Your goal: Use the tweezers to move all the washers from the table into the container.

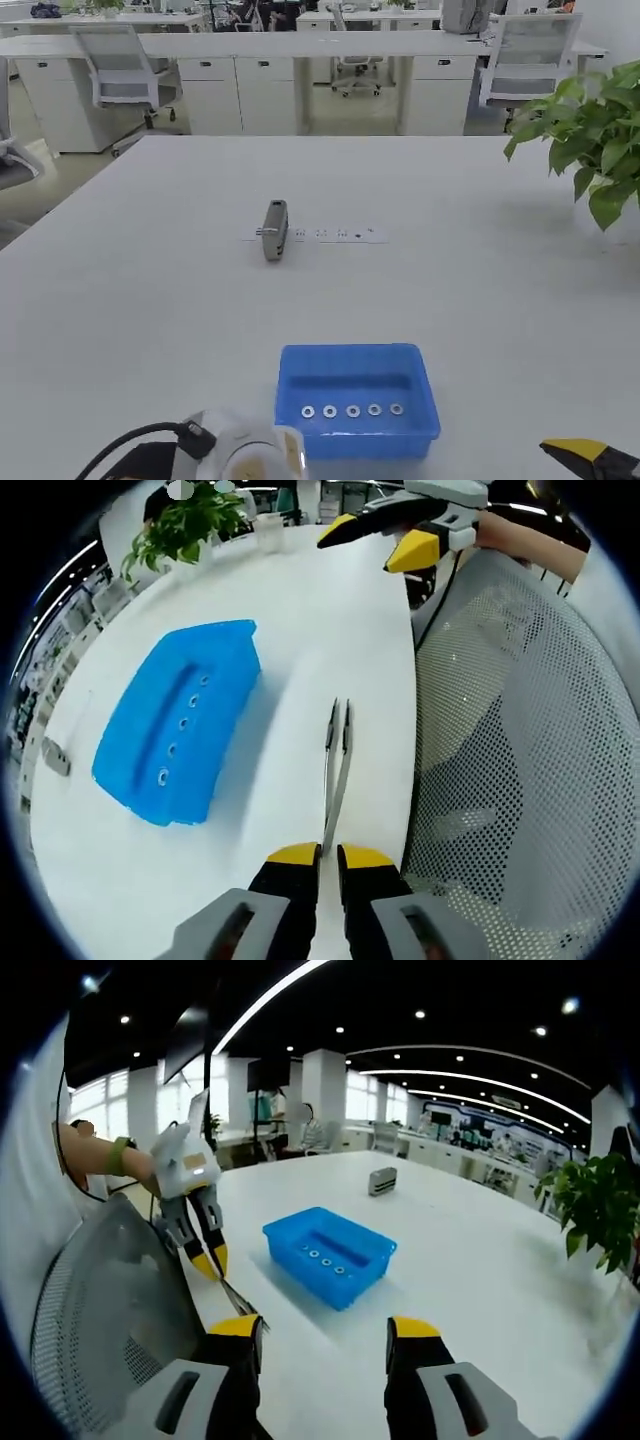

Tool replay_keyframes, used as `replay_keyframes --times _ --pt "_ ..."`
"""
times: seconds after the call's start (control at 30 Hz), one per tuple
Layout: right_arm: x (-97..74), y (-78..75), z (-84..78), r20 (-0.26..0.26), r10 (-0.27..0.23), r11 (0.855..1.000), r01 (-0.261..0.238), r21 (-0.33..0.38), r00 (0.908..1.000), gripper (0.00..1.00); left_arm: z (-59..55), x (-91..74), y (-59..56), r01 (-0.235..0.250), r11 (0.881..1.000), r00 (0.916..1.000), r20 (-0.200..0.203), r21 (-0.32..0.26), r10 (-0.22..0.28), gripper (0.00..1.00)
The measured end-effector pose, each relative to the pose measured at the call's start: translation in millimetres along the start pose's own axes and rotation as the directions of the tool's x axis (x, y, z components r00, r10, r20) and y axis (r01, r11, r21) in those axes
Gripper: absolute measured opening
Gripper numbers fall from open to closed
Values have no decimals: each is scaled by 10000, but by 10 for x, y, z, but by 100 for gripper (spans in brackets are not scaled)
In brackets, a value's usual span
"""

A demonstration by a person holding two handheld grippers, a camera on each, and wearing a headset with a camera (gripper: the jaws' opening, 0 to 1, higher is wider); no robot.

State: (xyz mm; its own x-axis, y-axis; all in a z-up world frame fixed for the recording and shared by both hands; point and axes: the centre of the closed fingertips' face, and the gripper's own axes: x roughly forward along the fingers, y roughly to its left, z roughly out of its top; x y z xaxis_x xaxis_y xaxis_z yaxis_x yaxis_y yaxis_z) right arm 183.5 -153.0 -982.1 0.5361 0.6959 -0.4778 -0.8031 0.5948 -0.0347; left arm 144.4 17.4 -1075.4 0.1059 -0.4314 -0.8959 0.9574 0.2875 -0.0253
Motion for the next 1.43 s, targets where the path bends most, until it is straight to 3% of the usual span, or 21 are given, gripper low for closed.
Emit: replay_keyframes --times 0.13,0.23,0.33,0.4,0.47,0.57,0.6,0.63,0.67,0.7,0.73,0.8,0.9,1.0,1.03,1.07,1.13,1.17,1.33,1.4,1.43 --pt "-2 0 2 64 9 9999 -10 167 10000 50 14 -175 36 -552 9940 9929 998 -941 646 16" --pt "-7 -23 30 244 -102 9991 92 410 9996 53 30 -374 90 -1030 9756 9713 1917 -1939 1407 27" --pt "-9 -33 54 409 -151 9984 128 549 9990 56 13 -514 137 -1363 9552 9494 2406 -2627 2017 33" --pt "-6 -33 84 536 -184 9980 151 609 9984 58 14 -616 166 -1557 9357 9271 2802 -3165 2490 37" --pt "-5 -40 97 639 -216 9975 172 682 9977 60 34 -718 197 -1726 9147 8979 3233 -3654 2986 42" --pt "-8 -52 108 716 -282 9973 232 693 9970 63 83 -876 245 -1970 8839 8422 3883 -4241 3740 49" --pt "-9 -58 110 737 -317 9971 265 715 9968 64 97 -937 270 -2039 8675 8167 4098 -4537 4063 51" --pt "-11 -65 109 733 -349 9969 295 732 9967 64 106 -978 288 -2083 8555 7981 4232 -4741 4289 54" --pt "-13 -74 110 748 -393 9966 336 759 9964 65 126 -1041 314 -2145 8396 7667 4465 -4991 4613 57" --pt "-16 -82 115 783 -429 9963 368 781 9960 65 141 -1083 330 -2151 8275 7438 4620 -5187 4830 60" --pt "-18 -87 119 810 -454 9961 390 792 9957 66 152 -1141 361 -2189 8068 7110 4766 -5488 5171 62" --pt "-28 -103 131 909 -511 9954 433 859 9945 67 161 -1220 394 -2157 7751 6677 4895 -5939 5609 65" --pt "-43 -119 171 1153 -626 9940 515 966 9914 70 194 -1295 407 -2176 7590 6301 5057 -6136 5894 69" --pt "-64 -157 232 1507 -867 9921 715 1032 9848 77 238 -1399 466 -1925 7261 5604 5334 -6601 6336 80" --pt "-75 -178 257 1644 -984 9910 815 1064 9815 79 247 -1448 485 -1844 7137 5315 5422 -6758 6508 84" --pt "-84 -194 269 1716 -1067 9900 885 1102 9794 81 250 -1479 496 -1849 7099 5138 5489 -6796 6594 87" --pt "-102 -226 284 1843 -1204 9873 983 1247 9755 82 241 -1533 506 -1966 7017 4890 5518 -6848 6756 90" --pt "-113 -245 290 1919 -1273 9856 1025 1341 9731 83 245 -1571 517 -2103 6971 4690 5549 -6855 6871 93" --pt "-135 -292 320 2091 -1521 9808 1215 1523 9660 86 266 -1680 554 -2422 6805 4112 5621 -6916 7176 99" --pt "-140 -308 313 2077 -1563 9798 1250 1561 9656 86 269 -1698 568 -2403 6753 4016 5619 -6973 7232 99" --pt "-142 -312 312 2087 -1568 9795 1249 1580 9653 86 264 -1696 574 -2399 6720 4021 5584 -7006 7256 99"
